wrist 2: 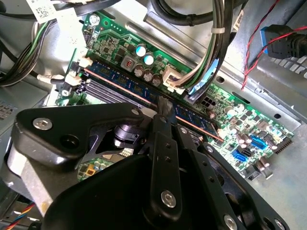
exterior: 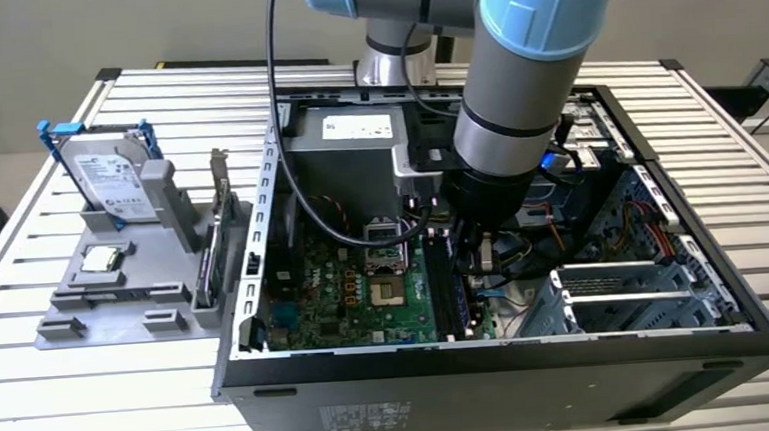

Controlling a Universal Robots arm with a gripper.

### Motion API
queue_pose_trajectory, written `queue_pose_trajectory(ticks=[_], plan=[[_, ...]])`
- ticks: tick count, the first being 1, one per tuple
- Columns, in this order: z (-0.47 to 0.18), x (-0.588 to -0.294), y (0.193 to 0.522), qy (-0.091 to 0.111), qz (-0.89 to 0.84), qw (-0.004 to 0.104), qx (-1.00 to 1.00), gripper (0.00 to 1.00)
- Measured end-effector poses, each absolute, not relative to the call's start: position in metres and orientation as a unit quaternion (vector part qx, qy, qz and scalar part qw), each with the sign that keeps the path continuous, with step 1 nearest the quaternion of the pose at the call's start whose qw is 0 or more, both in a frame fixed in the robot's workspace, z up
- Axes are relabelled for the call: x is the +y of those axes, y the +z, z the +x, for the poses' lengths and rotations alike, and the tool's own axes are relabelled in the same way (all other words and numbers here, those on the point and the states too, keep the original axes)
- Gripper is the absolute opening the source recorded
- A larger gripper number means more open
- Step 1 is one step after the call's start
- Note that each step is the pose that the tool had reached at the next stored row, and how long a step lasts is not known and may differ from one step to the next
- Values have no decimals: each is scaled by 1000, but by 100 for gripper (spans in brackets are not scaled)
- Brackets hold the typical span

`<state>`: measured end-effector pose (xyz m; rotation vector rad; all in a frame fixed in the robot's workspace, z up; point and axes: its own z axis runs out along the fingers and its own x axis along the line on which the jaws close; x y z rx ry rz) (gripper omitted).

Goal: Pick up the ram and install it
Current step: 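Press down the ram until it locks into place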

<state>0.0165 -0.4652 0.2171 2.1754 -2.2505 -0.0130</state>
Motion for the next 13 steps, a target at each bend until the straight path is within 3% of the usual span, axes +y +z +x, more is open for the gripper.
queue_pose_trajectory(ticks=[6,8,13], plan=[[17,-464,217,-2,695,9,-719,0],[17,-464,218,15,695,26,-719,0],[17,-465,217,14,695,25,-719,0]])
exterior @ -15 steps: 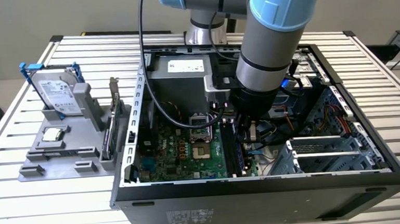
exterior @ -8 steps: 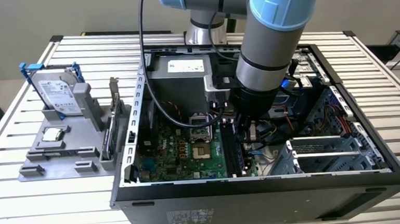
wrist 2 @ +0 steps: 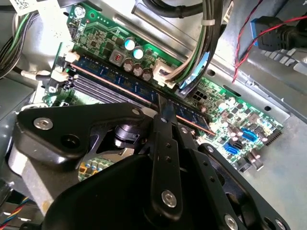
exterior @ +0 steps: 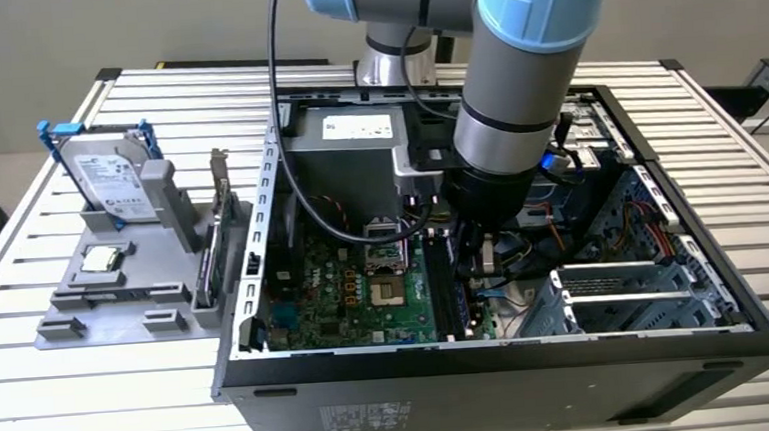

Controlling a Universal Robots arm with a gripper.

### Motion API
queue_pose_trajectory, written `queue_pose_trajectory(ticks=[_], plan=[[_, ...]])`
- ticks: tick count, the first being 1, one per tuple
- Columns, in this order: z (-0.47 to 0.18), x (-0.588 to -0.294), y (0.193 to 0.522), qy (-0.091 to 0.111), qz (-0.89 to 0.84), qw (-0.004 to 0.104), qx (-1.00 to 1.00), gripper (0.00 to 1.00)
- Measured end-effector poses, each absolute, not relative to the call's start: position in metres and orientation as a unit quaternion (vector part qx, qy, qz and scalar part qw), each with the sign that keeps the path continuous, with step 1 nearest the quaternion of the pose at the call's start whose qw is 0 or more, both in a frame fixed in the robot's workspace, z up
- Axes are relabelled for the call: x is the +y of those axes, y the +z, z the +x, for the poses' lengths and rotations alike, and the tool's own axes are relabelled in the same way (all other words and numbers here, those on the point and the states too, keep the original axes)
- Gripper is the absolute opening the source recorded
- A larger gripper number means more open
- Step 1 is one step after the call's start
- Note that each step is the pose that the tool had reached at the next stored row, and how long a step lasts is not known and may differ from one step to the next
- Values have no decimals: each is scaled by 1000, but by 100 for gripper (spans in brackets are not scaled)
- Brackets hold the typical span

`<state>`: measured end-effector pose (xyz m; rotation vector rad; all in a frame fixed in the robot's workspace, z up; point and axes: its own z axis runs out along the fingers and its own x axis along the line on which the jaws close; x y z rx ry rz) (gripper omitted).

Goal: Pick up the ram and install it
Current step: 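Press down the ram until it locks into place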

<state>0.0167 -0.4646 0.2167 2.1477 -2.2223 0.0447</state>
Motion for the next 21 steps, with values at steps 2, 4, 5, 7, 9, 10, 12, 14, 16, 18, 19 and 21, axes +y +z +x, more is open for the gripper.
queue_pose_trajectory(ticks=[2,4,5,7,9,10,12,14,16,18,19,21], plan=[[17,-465,217,14,695,25,-719,0],[17,-465,216,14,695,25,-719,0],[17,-465,217,14,695,25,-719,0],[17,-465,217,14,695,25,-719,0],[17,-465,216,14,695,25,-719,0],[17,-465,217,14,695,25,-719,0],[17,-465,216,14,695,25,-719,0],[17,-465,216,14,695,25,-719,0],[17,-465,216,14,695,25,-719,0],[17,-465,216,14,695,25,-719,0],[17,-465,216,14,695,25,-719,0],[17,-465,216,14,695,25,-719,0]])
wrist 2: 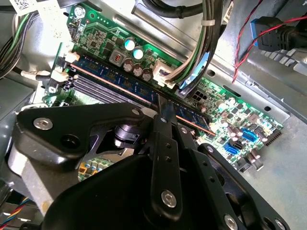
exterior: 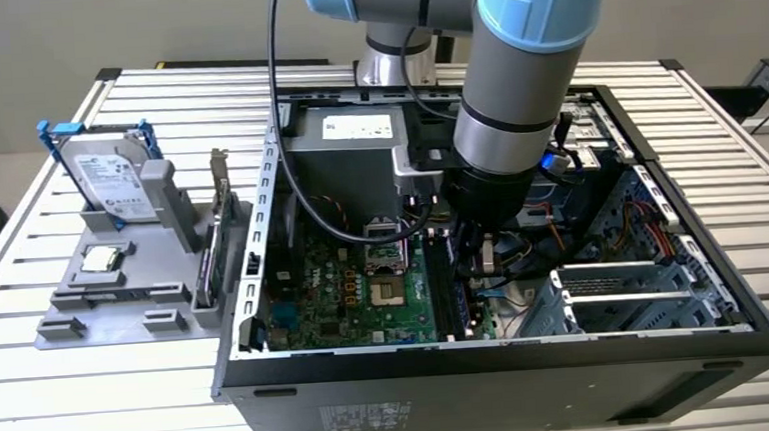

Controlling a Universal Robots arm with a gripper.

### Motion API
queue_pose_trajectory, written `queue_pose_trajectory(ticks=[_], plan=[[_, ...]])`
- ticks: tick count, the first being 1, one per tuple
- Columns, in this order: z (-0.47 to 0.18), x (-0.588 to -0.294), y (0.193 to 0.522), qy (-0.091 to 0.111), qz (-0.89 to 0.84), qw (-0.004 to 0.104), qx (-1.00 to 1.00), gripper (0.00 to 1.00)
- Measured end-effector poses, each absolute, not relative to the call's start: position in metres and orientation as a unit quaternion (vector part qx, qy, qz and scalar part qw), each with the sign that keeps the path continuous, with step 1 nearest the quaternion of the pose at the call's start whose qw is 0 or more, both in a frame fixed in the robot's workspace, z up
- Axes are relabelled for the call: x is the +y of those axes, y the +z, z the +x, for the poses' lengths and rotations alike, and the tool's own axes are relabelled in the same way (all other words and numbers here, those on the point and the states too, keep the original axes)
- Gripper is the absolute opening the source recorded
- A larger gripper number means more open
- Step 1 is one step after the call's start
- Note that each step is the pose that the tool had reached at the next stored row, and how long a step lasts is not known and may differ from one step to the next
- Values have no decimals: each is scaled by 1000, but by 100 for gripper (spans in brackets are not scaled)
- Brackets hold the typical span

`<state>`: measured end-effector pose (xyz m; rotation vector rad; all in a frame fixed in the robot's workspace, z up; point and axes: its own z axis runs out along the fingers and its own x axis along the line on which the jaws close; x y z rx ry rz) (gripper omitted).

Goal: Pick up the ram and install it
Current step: 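Press down the ram until it locks into place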

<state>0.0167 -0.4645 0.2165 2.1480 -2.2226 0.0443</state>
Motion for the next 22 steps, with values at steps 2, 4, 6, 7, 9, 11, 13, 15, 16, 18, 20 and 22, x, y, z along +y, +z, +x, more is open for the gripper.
queue_pose_trajectory(ticks=[2,4,6,7,9,11,13,15,16,18,20,22], plan=[[17,-465,216,14,695,25,-719,0],[17,-464,216,14,695,25,-719,0],[17,-465,216,14,695,25,-719,0],[17,-465,216,14,695,25,-719,0],[17,-465,216,14,695,25,-719,0],[17,-465,216,14,695,25,-719,0],[17,-465,216,14,695,25,-719,0],[17,-465,216,14,695,25,-719,0],[17,-465,216,14,695,25,-719,0],[17,-465,216,14,695,25,-719,0],[17,-465,216,14,695,25,-719,0],[17,-465,216,14,695,25,-719,0]])
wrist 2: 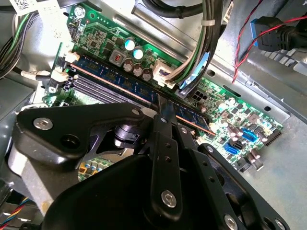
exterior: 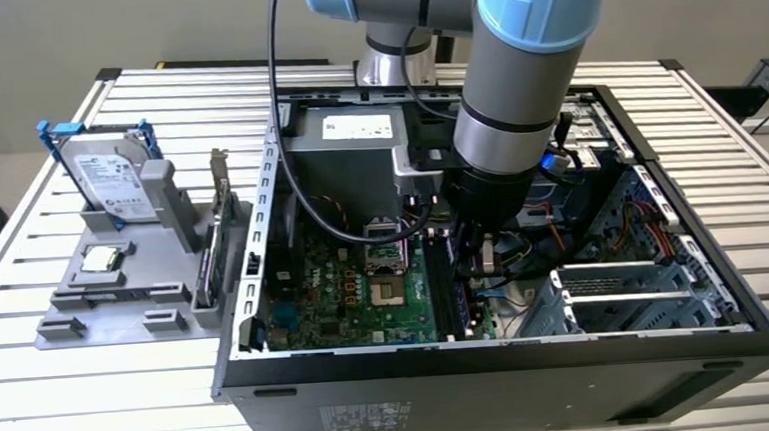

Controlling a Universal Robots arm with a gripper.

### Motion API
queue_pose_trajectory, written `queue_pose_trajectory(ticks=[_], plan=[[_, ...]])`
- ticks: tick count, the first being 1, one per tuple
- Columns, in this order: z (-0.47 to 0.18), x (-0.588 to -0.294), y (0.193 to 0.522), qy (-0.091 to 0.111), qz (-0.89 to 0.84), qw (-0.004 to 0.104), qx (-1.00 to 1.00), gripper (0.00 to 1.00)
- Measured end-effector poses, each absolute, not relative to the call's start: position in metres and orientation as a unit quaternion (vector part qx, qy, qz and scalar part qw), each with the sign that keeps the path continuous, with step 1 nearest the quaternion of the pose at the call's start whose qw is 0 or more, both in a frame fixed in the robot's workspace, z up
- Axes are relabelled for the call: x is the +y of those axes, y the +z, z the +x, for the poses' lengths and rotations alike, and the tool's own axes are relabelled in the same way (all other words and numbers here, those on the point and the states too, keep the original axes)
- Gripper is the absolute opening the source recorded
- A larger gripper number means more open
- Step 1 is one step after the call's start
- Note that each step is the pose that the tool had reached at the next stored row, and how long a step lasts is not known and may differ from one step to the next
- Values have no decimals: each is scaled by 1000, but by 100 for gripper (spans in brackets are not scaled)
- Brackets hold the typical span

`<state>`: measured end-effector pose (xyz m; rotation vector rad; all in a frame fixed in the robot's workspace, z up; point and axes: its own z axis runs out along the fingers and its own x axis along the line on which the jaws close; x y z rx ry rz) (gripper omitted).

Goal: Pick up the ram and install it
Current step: 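Press down the ram until it locks into place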

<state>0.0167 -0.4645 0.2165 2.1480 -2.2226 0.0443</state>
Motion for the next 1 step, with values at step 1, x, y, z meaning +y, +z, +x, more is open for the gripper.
queue_pose_trajectory(ticks=[1], plan=[[17,-465,216,14,695,25,-719,0]])
